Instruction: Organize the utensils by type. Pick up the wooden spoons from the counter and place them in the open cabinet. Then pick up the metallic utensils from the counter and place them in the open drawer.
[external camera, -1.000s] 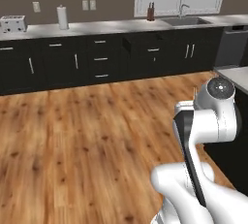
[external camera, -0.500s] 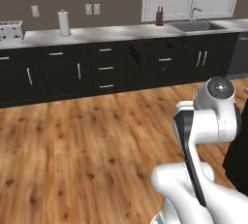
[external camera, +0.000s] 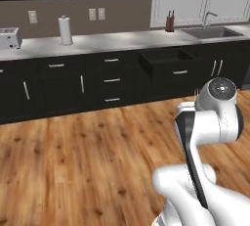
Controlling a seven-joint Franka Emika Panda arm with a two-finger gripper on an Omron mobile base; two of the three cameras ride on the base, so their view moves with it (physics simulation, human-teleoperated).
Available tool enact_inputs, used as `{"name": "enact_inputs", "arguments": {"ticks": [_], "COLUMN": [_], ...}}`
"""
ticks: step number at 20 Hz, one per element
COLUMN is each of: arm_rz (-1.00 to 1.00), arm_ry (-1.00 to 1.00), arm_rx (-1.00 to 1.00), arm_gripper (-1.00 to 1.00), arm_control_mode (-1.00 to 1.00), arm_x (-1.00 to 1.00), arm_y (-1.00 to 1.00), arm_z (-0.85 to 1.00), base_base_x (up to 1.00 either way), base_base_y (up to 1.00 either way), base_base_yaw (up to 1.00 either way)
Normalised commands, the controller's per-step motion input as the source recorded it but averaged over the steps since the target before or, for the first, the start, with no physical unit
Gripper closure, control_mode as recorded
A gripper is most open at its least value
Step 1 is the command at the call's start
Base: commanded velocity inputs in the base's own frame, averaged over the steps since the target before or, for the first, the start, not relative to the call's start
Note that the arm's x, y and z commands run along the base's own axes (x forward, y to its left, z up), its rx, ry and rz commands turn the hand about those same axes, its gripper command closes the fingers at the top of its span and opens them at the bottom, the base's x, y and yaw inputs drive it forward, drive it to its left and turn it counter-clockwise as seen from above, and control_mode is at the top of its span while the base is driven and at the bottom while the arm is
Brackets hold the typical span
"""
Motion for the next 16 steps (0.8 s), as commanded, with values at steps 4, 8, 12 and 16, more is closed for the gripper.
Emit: {"name": "enact_inputs", "arguments": {"ticks": [4,8,12,16], "arm_rz": [0.00,0.00,0.00,0.00], "arm_ry": [0.00,0.00,0.00,0.00], "arm_rx": [0.00,0.00,0.00,0.00], "arm_gripper": [1.00,1.00,1.00,1.00], "arm_control_mode": [1.00,1.00,1.00,1.00], "arm_x": [0.00,0.00,0.00,0.00], "arm_y": [0.00,0.00,0.00,0.00], "arm_z": [0.00,0.00,0.00,0.00], "base_base_x": [0.79,0.72,0.69,0.66], "base_base_y": [0.38,0.39,0.49,0.57], "base_base_yaw": [-0.17,-0.20,-0.21,-0.24]}}
